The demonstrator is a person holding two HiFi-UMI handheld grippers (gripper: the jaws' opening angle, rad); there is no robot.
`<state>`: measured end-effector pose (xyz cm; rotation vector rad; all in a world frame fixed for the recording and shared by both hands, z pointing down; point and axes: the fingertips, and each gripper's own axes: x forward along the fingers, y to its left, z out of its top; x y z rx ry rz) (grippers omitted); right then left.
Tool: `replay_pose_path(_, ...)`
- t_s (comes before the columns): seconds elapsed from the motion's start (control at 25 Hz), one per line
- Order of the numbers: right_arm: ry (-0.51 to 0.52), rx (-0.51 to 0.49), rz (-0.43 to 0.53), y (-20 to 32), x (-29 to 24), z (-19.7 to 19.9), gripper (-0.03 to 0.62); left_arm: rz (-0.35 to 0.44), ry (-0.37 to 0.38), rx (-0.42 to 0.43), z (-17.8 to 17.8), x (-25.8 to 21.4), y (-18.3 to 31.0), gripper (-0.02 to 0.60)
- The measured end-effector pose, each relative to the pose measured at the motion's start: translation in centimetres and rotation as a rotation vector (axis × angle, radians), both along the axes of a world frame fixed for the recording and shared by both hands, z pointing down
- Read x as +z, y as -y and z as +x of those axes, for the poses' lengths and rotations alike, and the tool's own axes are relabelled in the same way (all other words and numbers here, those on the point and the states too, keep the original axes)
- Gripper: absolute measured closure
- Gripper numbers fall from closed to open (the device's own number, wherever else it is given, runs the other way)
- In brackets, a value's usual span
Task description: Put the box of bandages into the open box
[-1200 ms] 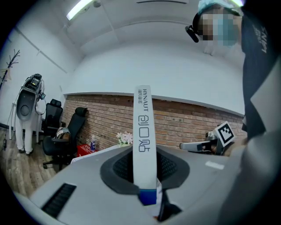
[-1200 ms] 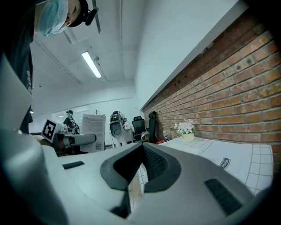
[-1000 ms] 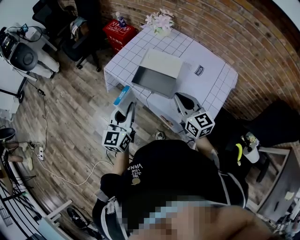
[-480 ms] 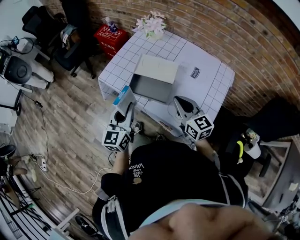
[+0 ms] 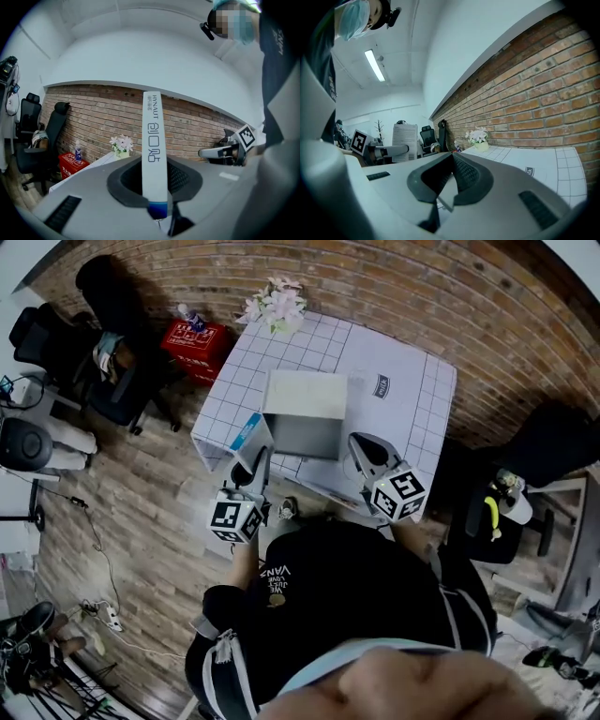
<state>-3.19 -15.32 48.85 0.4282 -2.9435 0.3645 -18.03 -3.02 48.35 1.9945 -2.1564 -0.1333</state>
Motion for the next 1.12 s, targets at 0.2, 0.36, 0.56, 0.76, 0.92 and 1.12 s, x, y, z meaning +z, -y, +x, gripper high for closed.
replay_pose_path(0.2, -0.008, 0.062, 0.005, 0.1, -0.2, -0.9, 0.599, -0.023, 0.004, 0.083, -1.5, 0.7, 1.8, 0.503)
replay_pose_path(0.36, -0.025, 0.112, 0.001, 0.6, 0.2, -1.0, 0.600, -0.051, 0.029, 0.152, -2.1, 1.6, 3.3, 0.503)
replay_pose_path(0.56, -0.041, 0.168, -0.011, 1.0, 0.8, -1.0, 0.600, -0.116, 0.101, 0.230, -2.5, 3.4, 4.5, 0.503)
replay_pose_path(0.76, -0.045, 0.210, -0.020, 1.0, 1.4, -1.1, 0.600, -0.202, 0.170, 0.306, -2.6, 5.6, 5.5, 0.503)
replay_pose_path(0.92, -0.048, 0.246, -0.032, 1.0, 1.9, -0.9, 0.600, -0.228, 0.199, 0.351, -2.6, 6.7, 6.2, 0.503)
replay_pose_path(1.12, -0.053, 0.293, -0.063, 0.7, 2.8, -0.5, 0.600, -0.290, 0.322, 0.426, -1.9, 8.3, 7.1, 0.503)
